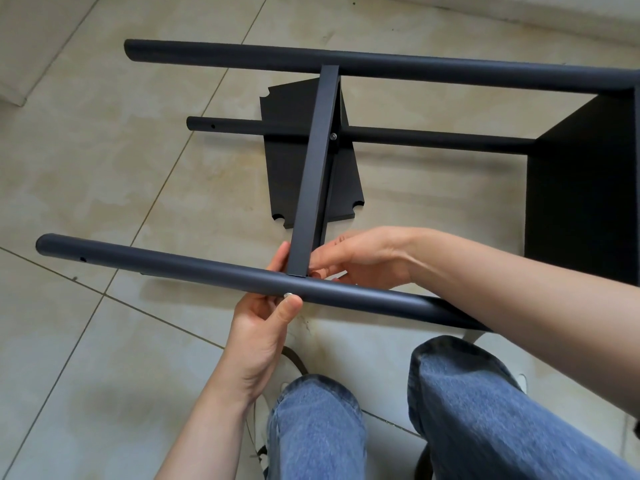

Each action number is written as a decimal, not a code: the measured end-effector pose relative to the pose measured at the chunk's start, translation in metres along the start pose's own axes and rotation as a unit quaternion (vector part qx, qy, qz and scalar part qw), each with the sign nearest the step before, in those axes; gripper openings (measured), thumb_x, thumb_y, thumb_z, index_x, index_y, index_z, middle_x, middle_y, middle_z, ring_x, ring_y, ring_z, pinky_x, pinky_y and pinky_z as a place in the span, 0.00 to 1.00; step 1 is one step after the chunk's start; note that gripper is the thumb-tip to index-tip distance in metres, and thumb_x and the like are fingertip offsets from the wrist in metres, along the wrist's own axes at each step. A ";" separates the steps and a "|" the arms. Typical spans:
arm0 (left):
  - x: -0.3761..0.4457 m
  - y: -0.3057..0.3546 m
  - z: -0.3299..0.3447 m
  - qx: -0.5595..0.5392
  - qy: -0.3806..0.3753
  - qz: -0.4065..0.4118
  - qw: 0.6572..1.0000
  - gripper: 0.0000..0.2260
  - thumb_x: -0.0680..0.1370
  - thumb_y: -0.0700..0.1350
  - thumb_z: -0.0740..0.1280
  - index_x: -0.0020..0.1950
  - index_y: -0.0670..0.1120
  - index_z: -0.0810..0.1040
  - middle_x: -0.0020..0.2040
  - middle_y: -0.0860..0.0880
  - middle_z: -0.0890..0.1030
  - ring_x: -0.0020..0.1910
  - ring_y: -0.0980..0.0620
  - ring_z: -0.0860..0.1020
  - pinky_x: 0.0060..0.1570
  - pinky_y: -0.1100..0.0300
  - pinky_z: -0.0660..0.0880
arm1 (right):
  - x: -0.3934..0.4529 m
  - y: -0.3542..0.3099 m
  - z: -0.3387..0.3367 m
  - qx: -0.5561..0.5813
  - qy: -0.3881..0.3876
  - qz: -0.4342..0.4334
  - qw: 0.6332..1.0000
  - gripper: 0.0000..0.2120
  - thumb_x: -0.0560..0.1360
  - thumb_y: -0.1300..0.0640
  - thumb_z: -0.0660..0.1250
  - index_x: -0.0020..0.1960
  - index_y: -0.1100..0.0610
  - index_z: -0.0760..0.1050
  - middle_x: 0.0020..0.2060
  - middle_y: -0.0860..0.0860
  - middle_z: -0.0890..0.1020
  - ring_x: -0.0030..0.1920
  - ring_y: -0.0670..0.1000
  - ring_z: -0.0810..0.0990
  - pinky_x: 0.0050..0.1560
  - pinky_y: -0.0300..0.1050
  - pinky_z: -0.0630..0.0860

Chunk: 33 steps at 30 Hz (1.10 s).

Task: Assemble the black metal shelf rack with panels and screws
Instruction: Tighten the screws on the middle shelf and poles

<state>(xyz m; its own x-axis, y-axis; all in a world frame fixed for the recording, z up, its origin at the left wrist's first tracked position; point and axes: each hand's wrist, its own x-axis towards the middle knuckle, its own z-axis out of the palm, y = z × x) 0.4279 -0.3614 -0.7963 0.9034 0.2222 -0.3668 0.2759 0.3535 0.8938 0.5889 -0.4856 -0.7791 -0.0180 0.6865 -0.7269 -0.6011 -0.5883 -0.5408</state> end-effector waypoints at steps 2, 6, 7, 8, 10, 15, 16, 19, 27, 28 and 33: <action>0.001 -0.002 -0.002 0.001 0.001 0.004 1.000 0.43 0.67 0.58 0.80 0.77 0.48 0.67 0.65 0.40 0.80 0.68 0.43 0.76 0.69 0.59 0.70 | 0.001 0.001 0.002 0.009 0.000 -0.004 1.000 0.06 0.79 0.55 0.65 0.47 0.57 0.77 0.47 0.53 0.75 0.49 0.50 0.75 0.55 0.43 0.72; 0.001 -0.002 -0.004 0.001 0.001 0.004 1.000 0.43 0.65 0.59 0.81 0.76 0.50 0.69 0.68 0.41 0.78 0.70 0.43 0.74 0.71 0.58 0.68 | 0.001 0.002 -0.003 0.034 0.013 0.007 0.999 0.10 0.78 0.53 0.66 0.58 0.55 0.78 0.54 0.53 0.77 0.55 0.52 0.73 0.57 0.45 0.73; 0.001 -0.002 -0.004 0.002 0.003 0.001 1.000 0.43 0.65 0.59 0.81 0.76 0.51 0.69 0.69 0.41 0.78 0.71 0.44 0.74 0.71 0.59 0.68 | 0.001 0.002 -0.004 0.033 0.013 0.011 0.999 0.11 0.78 0.53 0.67 0.58 0.55 0.78 0.55 0.52 0.78 0.55 0.52 0.73 0.56 0.45 0.73; 0.001 -0.002 -0.003 0.002 0.005 -0.002 1.000 0.42 0.65 0.59 0.81 0.76 0.51 0.69 0.69 0.42 0.78 0.71 0.44 0.74 0.70 0.60 0.69 | 0.001 0.002 -0.005 0.030 0.014 0.013 0.999 0.10 0.78 0.53 0.67 0.57 0.55 0.79 0.55 0.52 0.78 0.55 0.52 0.73 0.55 0.45 0.74; 0.001 -0.002 -0.001 0.002 0.006 -0.004 1.000 0.42 0.66 0.58 0.81 0.76 0.51 0.69 0.67 0.43 0.80 0.69 0.46 0.75 0.67 0.62 0.71 | 0.002 0.003 -0.004 0.015 0.022 0.011 1.000 0.08 0.78 0.53 0.67 0.52 0.56 0.81 0.51 0.53 0.79 0.52 0.52 0.75 0.54 0.44 0.74; 0.000 0.001 0.003 0.000 0.005 -0.009 1.000 0.43 0.67 0.57 0.80 0.77 0.49 0.66 0.63 0.42 0.82 0.66 0.45 0.79 0.64 0.63 0.72 | 0.007 0.001 0.004 -0.011 0.027 -0.008 1.000 0.13 0.78 0.52 0.68 0.37 0.55 0.78 0.36 0.50 0.75 0.42 0.47 0.76 0.48 0.39 0.74; 0.000 0.001 0.003 -0.001 0.004 -0.007 1.000 0.43 0.67 0.57 0.80 0.77 0.49 0.66 0.63 0.42 0.82 0.66 0.45 0.79 0.64 0.63 0.72 | 0.007 0.001 0.004 -0.006 0.024 -0.008 1.000 0.10 0.78 0.51 0.68 0.42 0.56 0.78 0.37 0.50 0.75 0.45 0.48 0.75 0.51 0.41 0.73; 0.000 0.002 0.002 -0.002 0.001 -0.008 1.000 0.44 0.65 0.58 0.81 0.77 0.50 0.66 0.67 0.43 0.80 0.68 0.44 0.77 0.68 0.59 0.71 | 0.002 0.000 -0.001 0.015 0.014 -0.002 1.000 0.09 0.77 0.49 0.68 0.49 0.54 0.81 0.39 0.48 0.79 0.45 0.48 0.77 0.54 0.42 0.73; -0.001 0.002 0.003 -0.003 0.005 -0.014 1.000 0.44 0.64 0.58 0.82 0.76 0.52 0.67 0.64 0.43 0.82 0.67 0.45 0.78 0.66 0.62 0.72 | 0.004 0.002 0.003 -0.022 0.021 -0.003 1.000 0.13 0.79 0.51 0.67 0.36 0.52 0.81 0.34 0.47 0.80 0.38 0.44 0.79 0.42 0.38 0.76; 0.000 0.003 0.003 -0.002 0.004 -0.014 1.000 0.45 0.64 0.58 0.82 0.76 0.52 0.67 0.64 0.42 0.81 0.67 0.43 0.78 0.68 0.60 0.71 | 0.005 0.001 0.004 -0.020 0.022 -0.008 1.000 0.14 0.79 0.51 0.67 0.36 0.52 0.81 0.35 0.48 0.80 0.39 0.45 0.78 0.44 0.38 0.75; 0.000 0.004 0.003 0.003 0.001 -0.011 1.000 0.44 0.63 0.59 0.82 0.75 0.53 0.67 0.64 0.46 0.82 0.67 0.48 0.78 0.66 0.63 0.72 | -0.004 -0.002 -0.004 0.016 0.010 0.016 1.000 0.06 0.76 0.51 0.69 0.44 0.52 0.82 0.39 0.48 0.80 0.43 0.48 0.76 0.48 0.42 0.74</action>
<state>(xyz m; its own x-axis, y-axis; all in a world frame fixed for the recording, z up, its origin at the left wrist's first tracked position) 0.4297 -0.3632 -0.7922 0.8966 0.2155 -0.3870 0.2978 0.3534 0.8868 0.5935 -0.4888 -0.7768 -0.0216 0.6587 -0.7521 -0.6257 -0.5957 -0.5037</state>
